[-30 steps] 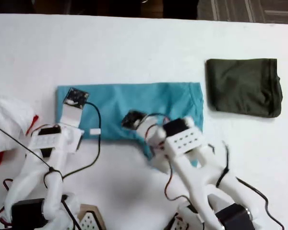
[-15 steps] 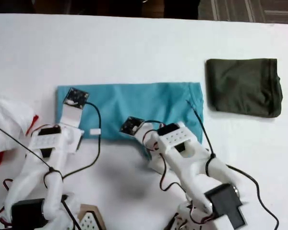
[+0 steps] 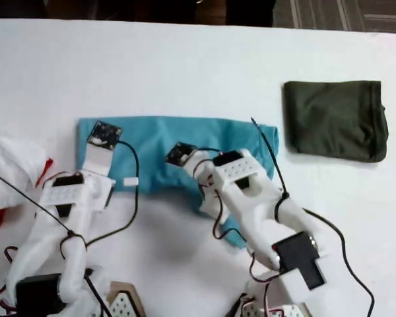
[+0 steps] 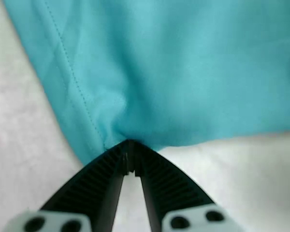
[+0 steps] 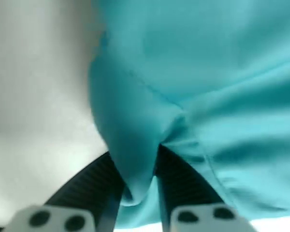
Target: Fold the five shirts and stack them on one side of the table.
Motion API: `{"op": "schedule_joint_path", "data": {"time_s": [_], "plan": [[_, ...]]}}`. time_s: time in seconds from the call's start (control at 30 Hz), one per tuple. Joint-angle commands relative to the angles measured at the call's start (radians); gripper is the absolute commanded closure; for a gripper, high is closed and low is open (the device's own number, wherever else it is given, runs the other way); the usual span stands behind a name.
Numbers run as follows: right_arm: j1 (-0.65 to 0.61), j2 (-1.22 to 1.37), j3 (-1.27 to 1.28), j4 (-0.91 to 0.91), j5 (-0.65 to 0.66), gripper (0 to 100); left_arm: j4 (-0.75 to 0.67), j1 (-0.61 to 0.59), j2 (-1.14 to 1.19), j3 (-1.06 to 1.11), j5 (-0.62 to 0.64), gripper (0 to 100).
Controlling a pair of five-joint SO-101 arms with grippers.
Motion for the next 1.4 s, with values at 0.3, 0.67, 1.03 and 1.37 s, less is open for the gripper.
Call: {"op": "schedule_joint_path", "data": {"time_s": [0.3,0.67,1.03,1.37], "plan": [[0.217,0.028,-0.453,0.303,0.144,98.1,-0.012,0.003,-0.021,0.001,0.009,97],[0.226,0.312,-0.879,0.286,0.080,90.6,-0.012,0.003,-0.021,0.001,0.009,97],[0.252,0.654,-1.551,0.460,-0.187,81.3,-0.012,0.003,-0.021,0.001,0.009,97],[0.243,0.621,-1.510,0.668,-0.121,97.1,-0.012,0.003,-0.021,0.001,0.009,97]]}}
